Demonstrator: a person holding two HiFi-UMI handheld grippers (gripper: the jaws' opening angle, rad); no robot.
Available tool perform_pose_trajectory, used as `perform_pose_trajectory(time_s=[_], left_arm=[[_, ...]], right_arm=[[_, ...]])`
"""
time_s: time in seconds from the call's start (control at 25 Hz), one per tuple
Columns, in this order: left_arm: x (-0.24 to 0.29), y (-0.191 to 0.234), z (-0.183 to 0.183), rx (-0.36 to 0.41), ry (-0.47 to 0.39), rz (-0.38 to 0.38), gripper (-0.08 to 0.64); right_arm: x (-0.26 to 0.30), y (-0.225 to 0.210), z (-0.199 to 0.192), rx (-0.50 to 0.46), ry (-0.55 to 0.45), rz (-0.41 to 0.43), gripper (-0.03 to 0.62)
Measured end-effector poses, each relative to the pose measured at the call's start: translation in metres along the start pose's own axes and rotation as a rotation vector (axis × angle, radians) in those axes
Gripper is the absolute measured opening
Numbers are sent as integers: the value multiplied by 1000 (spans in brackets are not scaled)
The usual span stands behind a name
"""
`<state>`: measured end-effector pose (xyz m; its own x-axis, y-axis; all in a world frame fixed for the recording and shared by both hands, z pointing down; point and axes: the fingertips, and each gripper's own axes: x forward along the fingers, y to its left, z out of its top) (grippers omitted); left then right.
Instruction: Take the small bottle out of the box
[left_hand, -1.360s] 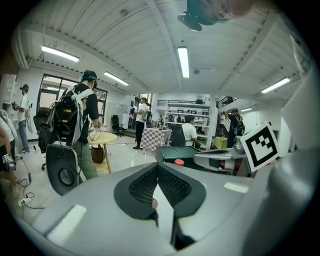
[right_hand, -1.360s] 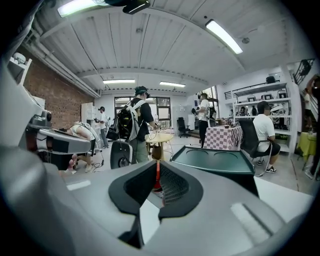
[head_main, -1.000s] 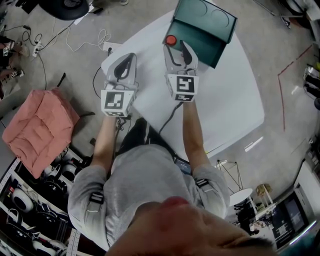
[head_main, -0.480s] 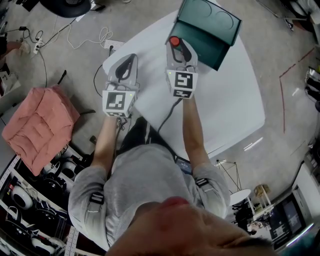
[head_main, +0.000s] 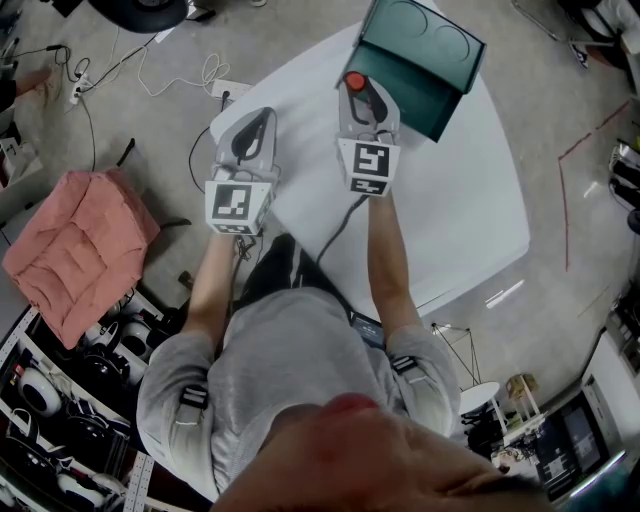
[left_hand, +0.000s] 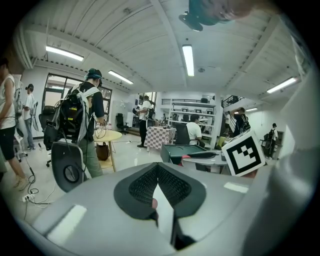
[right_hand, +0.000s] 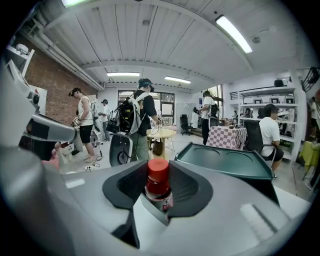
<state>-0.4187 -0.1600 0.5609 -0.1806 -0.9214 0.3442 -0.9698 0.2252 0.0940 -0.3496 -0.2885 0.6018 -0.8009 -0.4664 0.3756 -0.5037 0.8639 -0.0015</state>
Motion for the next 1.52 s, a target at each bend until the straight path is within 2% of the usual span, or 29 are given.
perform_pose_trajectory(time_s=[0.32, 0.8, 1.16, 1.52], left_arm=[[-19, -3, 27, 0, -52, -3, 12], [-64, -30, 68, 41, -133, -53, 12], [-111, -55, 85, 71, -175, -105, 12], [-154, -79, 86, 100, -198, -160, 12]], right_arm=[[-26, 5, 35, -11, -54, -6, 130], [-101, 8, 87, -32, -141, -57, 130], [-169, 17, 101, -15, -169, -113, 130], [-237, 31, 102, 2, -202, -182, 130]])
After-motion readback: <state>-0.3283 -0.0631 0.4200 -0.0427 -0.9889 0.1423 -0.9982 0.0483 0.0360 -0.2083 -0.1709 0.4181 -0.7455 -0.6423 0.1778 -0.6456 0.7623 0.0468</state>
